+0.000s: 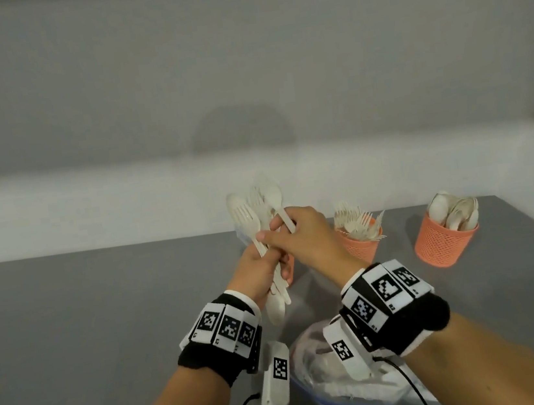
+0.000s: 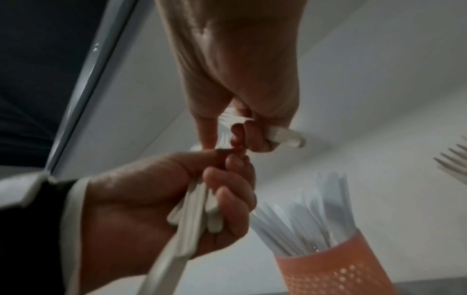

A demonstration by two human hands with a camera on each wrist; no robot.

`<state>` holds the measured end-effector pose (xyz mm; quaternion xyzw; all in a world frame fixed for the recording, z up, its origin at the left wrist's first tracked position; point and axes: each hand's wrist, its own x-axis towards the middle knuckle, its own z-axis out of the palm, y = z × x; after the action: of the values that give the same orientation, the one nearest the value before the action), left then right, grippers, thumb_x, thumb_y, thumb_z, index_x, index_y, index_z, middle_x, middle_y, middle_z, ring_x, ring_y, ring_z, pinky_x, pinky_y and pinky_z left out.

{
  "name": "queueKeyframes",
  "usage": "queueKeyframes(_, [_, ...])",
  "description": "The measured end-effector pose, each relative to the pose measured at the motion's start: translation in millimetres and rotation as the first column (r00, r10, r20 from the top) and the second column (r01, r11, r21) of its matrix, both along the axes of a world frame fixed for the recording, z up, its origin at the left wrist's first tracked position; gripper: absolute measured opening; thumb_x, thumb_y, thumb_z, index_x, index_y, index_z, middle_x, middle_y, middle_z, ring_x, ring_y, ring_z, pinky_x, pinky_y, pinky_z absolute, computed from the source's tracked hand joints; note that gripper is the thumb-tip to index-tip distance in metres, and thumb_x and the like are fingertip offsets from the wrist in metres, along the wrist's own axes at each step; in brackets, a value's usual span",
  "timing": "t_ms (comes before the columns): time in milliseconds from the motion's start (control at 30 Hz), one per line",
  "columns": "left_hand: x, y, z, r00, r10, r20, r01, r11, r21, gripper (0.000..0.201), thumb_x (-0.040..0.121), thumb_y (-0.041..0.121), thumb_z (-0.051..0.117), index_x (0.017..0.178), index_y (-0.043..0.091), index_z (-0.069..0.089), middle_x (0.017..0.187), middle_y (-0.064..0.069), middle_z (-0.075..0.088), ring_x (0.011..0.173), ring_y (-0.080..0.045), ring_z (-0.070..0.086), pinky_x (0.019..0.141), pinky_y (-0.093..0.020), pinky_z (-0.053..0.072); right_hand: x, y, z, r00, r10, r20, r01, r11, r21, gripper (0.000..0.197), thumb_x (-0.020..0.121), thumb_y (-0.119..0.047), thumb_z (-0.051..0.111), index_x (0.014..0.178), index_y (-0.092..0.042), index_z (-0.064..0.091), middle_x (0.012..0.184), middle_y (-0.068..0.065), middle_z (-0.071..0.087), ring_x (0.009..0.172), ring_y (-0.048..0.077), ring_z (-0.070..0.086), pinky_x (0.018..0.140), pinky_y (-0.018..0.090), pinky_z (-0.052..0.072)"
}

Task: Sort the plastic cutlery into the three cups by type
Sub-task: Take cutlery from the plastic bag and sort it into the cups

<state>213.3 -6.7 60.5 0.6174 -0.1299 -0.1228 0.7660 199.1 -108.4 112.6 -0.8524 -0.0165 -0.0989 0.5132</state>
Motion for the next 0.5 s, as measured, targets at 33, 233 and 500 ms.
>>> queueKeyframes(33, [-1,-1,0,0.999,-0.022,0.023,0.022,1.0,0.018,0.022,0.097,0.004,0.037,0.096,0.009,0.059,0.05,-0.004,0.042,0.04,-0.013,0.042,0.045,-0.025,0.042,-1,0,-1,1.0,-0.023,-0.007,0.023,1.0,-0.019,0.026,0.077,-0.025,0.075,0.088,-0.004,0.064,0.077,0.008,0.066,0.063,0.017,0.061,0.052,0.01,0.045])
queueKeyframes(233, [-5,-1,-5,0.996,-0.089,0.021,0.09,0.995,-0.038,0.033,0.085,0.009,0.048,0.117,0.011,0.052,0.048,0.004,0.045,0.04,-0.01,0.042,0.043,-0.024,0.042,-3,-6,4,0.993,0.098,-0.072,-0.103,0.992,-0.07,0.014,0.084,-0.018,0.067,0.082,-0.009,0.056,0.078,0.004,0.058,0.075,0.018,0.056,0.066,0.021,0.045])
queueKeyframes(500, [-10,-6,1,0.998,0.024,-0.052,-0.03,0.993,-0.111,0.031,0.088,0.041,0.047,0.085,0.011,0.054,0.057,-0.003,0.049,0.035,-0.009,0.037,0.038,-0.021,0.035,0,-11,4,0.999,-0.013,-0.035,0.024,0.945,0.325,0.012,0.099,-0.019,0.039,0.108,-0.011,0.041,0.085,-0.002,0.055,0.08,0.016,0.057,0.078,0.028,0.049])
